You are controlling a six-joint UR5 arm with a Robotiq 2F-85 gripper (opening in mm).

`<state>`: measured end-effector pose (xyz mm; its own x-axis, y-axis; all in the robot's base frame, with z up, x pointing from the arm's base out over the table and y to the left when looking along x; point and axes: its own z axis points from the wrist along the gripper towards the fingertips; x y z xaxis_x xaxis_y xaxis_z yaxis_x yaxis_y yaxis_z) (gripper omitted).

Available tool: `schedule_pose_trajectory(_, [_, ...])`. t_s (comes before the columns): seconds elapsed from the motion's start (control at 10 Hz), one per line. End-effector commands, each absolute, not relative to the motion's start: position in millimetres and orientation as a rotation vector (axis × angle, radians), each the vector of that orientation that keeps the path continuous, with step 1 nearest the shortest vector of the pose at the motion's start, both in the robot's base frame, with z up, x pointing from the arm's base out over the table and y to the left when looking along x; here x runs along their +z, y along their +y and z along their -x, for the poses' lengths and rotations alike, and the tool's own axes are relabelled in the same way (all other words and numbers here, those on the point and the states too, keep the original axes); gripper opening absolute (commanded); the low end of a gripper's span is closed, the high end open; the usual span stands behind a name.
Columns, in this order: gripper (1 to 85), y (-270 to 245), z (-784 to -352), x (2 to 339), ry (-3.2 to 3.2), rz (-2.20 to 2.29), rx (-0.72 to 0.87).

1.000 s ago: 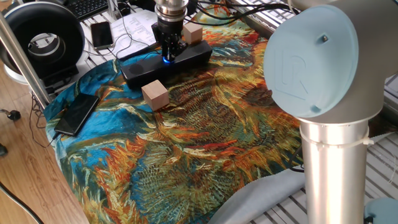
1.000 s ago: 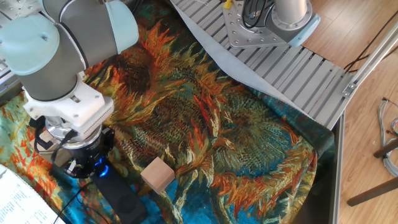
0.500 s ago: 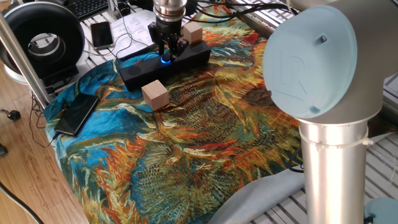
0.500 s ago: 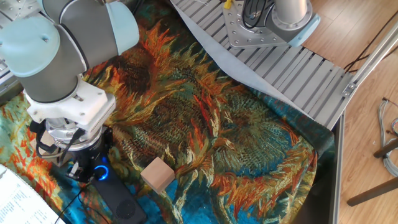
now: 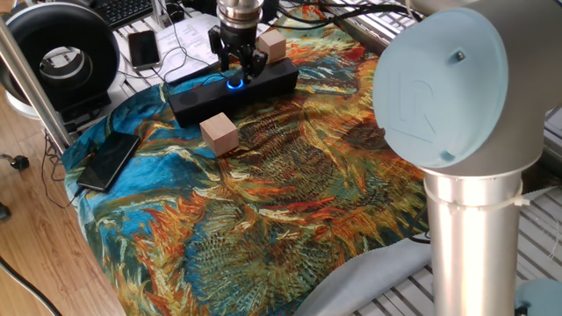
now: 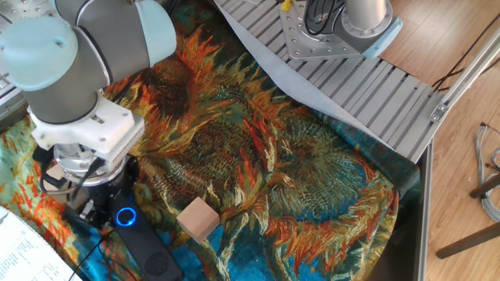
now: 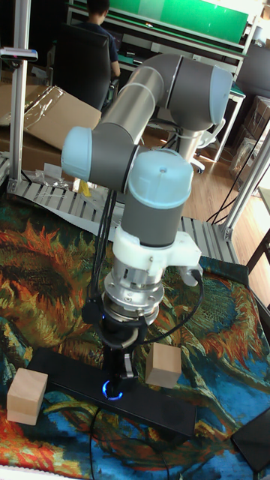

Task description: Turn the knob to decrease the volume of the speaker

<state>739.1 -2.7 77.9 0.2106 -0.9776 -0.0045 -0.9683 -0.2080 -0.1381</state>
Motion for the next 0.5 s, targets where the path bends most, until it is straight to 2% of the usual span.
schedule_pose_trajectory(0.0, [37.3,-16,-734,102,2.156,2.138,-0.15])
schedule_pose_trajectory(0.1, [26.0,-21,-732,106,2.272,2.018,-0.148])
schedule_pose_trajectory(0.3, [17.7,-26,-737,117,2.5,1.635,-0.153])
schedule_pose_trajectory(0.4, [3.7,-30,-740,125,2.607,1.395,-0.178])
